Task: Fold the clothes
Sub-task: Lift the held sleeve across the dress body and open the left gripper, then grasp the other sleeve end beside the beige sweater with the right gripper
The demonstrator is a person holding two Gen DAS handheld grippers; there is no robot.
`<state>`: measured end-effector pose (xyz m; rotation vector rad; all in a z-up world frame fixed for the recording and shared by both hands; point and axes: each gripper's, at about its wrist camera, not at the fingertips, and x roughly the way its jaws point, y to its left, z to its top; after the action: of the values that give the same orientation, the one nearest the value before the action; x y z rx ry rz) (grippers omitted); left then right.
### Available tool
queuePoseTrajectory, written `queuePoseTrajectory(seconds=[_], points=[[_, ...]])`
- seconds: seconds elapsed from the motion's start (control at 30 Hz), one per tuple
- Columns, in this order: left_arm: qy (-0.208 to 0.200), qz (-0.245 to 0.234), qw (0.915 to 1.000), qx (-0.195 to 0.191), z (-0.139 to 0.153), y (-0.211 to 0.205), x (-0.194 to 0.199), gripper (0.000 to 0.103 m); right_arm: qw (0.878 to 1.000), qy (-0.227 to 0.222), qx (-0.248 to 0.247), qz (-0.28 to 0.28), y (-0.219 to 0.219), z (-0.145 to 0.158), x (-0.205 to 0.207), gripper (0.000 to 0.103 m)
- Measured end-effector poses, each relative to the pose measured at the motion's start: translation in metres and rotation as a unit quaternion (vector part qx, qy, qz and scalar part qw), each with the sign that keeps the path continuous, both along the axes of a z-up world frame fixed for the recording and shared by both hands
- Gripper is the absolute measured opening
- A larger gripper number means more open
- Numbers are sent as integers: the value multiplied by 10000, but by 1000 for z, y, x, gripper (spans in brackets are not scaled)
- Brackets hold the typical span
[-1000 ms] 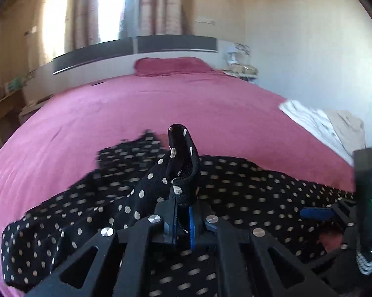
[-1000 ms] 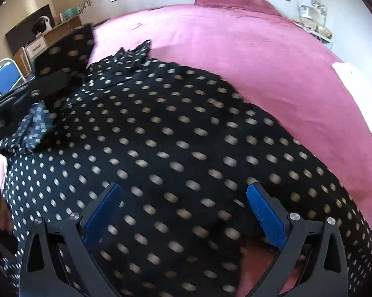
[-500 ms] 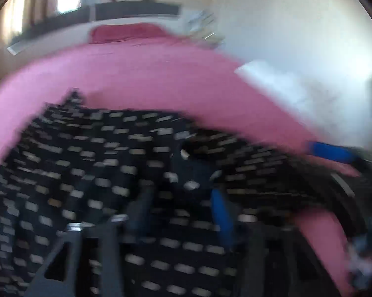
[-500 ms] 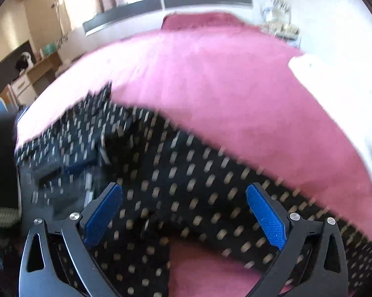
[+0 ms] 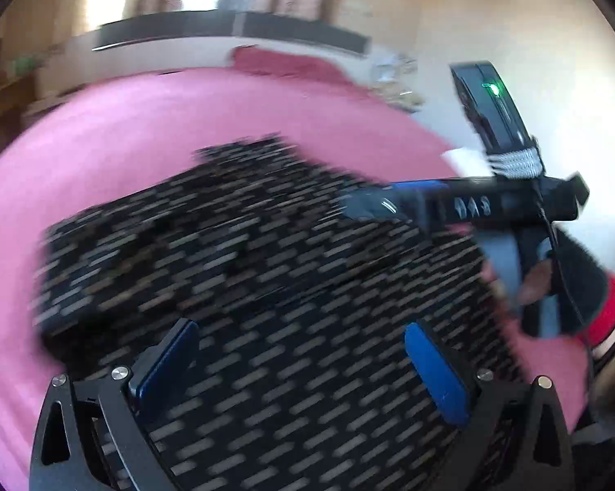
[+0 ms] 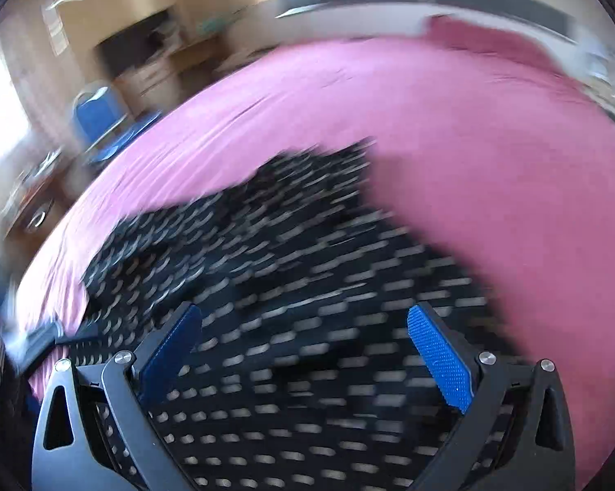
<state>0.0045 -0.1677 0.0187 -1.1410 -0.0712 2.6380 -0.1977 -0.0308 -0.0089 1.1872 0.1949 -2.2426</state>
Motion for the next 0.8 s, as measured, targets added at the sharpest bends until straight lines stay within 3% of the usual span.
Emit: queuePoseTrajectory(seconds=[0.13,0.27,0.37,0.5,0.53,0.63,0.73,0.8], points=[[204,355,9990,-152,10,-31,-6,103,9960,-367,653,-481,2,-39,-6,102],[611,623,9951,-469,27,-31,-41,103,9950,-421,525,-738,22,-40,-2,102],[358,953,9919,-757,10,-40,-81,103,9953,-247,429,-836,15,-28,-2,102],[-573,1197,9880,-791,-44,-77,-110,103,9955,96,436,-836,4,-18,6,102],[-530,1153,9898,-649,-46,-83,-107,103,9941,57,629,-877,3,-23,5,102],[-188,1196,9896,-775,-25,-86,-90,103,9913,-195,837,-994,6,-37,-1,103],[236,1329,9871,-856,-1,-84,-73,103,9901,203,891,-1063,1,-16,6,103],[164,1225,9885,-876,-3,-76,-79,103,9897,375,848,-1089,-4,-8,13,103]])
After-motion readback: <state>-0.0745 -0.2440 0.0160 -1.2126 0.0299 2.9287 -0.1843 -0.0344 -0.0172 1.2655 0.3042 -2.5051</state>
